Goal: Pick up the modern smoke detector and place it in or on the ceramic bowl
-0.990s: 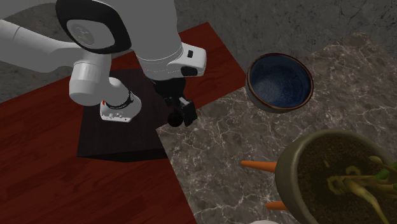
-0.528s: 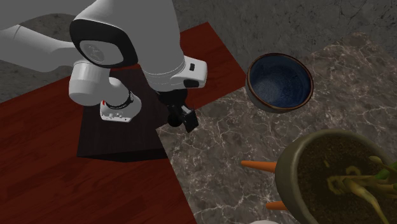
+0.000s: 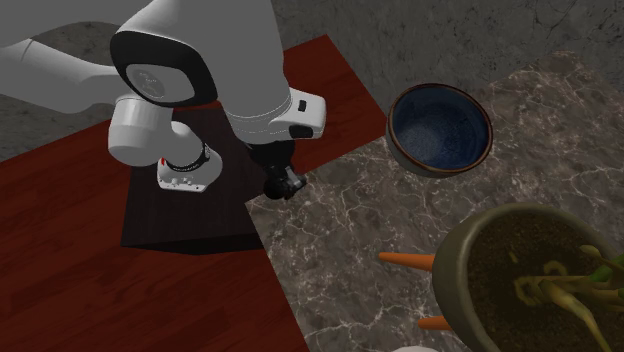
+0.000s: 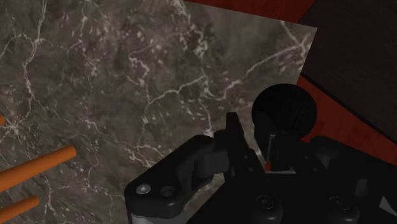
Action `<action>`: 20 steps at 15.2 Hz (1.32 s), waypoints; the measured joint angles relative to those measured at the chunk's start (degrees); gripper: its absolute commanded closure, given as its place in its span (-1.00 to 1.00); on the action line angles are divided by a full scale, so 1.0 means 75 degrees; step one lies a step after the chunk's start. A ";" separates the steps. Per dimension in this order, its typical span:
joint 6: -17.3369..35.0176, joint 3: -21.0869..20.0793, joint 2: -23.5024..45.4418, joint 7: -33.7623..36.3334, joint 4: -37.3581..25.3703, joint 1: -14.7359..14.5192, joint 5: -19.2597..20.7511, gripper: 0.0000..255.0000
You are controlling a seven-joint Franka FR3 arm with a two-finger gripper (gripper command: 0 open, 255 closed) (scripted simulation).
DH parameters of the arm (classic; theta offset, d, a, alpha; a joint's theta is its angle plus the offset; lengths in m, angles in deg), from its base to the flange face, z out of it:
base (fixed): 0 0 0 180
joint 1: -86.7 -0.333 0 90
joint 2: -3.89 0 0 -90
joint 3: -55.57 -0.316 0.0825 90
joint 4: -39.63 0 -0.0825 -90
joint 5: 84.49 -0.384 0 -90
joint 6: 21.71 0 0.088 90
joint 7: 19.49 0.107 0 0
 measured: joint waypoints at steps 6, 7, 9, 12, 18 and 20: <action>0.0000 0.0000 0.0000 0.0000 0.0000 0.0000 0.0000 1.00; 0.0000 0.0000 0.0000 0.0000 0.0000 0.0000 0.0000 -1.00; -0.0086 0.0191 -0.0198 -0.0227 0.0009 -0.0035 -0.0174 -1.00; -0.0614 0.1011 -0.1041 -0.1233 -0.0034 -0.0202 -0.1003 -1.00; -0.0231 0.1417 -0.1141 -0.1461 0.0372 -0.0236 -0.1072 -1.00; -0.0030 0.1497 -0.1100 -0.1457 0.0530 -0.0226 -0.1016 -1.00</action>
